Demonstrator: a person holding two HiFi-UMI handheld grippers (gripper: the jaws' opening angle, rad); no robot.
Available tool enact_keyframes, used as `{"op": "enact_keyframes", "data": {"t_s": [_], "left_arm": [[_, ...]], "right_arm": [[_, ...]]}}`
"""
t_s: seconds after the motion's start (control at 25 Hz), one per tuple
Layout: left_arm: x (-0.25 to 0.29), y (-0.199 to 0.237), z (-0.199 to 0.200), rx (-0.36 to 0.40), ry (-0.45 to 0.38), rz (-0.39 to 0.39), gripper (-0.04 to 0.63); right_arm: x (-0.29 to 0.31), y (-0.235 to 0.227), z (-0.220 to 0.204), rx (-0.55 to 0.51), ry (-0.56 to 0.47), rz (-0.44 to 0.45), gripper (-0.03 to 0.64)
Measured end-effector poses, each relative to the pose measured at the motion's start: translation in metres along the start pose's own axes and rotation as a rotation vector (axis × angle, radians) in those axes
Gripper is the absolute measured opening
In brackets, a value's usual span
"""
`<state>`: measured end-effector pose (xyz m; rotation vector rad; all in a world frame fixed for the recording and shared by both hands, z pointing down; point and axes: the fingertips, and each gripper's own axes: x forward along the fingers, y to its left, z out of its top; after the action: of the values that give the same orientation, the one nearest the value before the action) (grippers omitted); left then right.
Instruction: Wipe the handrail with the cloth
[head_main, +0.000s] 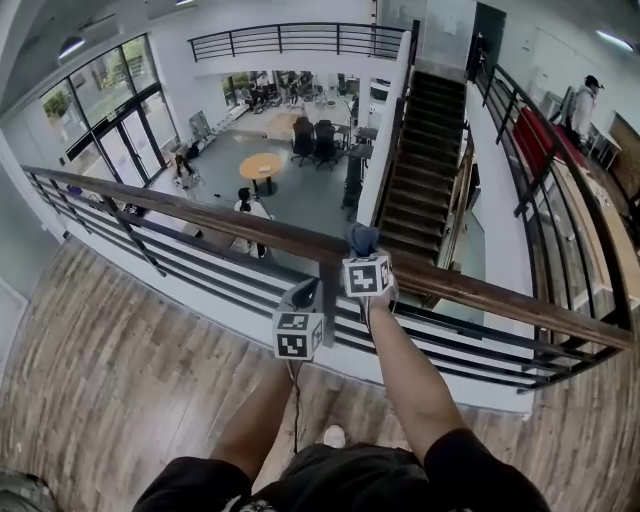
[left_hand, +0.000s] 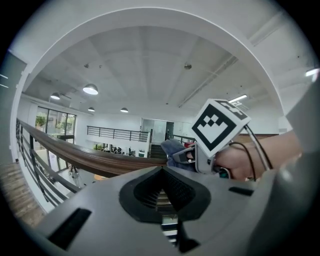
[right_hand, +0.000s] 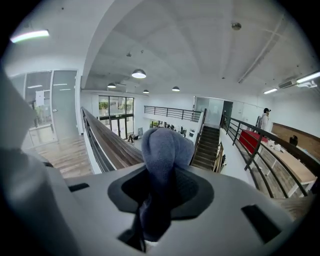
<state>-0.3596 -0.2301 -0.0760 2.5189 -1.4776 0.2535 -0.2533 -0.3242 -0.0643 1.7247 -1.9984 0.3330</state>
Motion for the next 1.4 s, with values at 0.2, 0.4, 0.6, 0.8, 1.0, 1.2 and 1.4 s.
{"op": "enact_keyframes", "data": {"t_s": [0.2, 0.4, 0.6, 0.8, 1.0, 1.2, 1.4], "left_arm": [[0.006, -0.015, -0.009, 0.017, 0.009, -0.012, -0.002], [0.012, -0.035, -0.019, 0.016, 0.031, -0.037, -0.002], [0.024, -0.065, -0.012, 0.027, 0.019, -0.076, -0.002], [0.037, -0.114, -0.003, 0.05, 0.019, -0.119, -0.002], [0.045, -0.165, 0.002, 0.059, 0.011, -0.151, -0.002], [0.052, -0.224, 0.006, 0.051, 0.002, -0.159, -0.002], [0.08, -0.317, 0.002, 0.027, -0.014, -0.172, -0.002]], "right_arm": [[-0.005, -0.017, -0.005, 0.006, 0.004, 0.0, 0.104], [-0.019, -0.045, -0.021, -0.005, 0.006, -0.046, 0.104], [-0.04, -0.088, -0.04, 0.043, -0.003, -0.109, 0.104], [-0.066, -0.139, -0.062, 0.063, -0.009, -0.15, 0.104], [-0.094, -0.189, -0.085, 0.075, -0.008, -0.177, 0.104], [-0.129, -0.247, -0.108, 0.089, -0.01, -0.183, 0.104], [-0.162, -0.335, -0.148, 0.077, -0.015, -0.191, 0.106]]}}
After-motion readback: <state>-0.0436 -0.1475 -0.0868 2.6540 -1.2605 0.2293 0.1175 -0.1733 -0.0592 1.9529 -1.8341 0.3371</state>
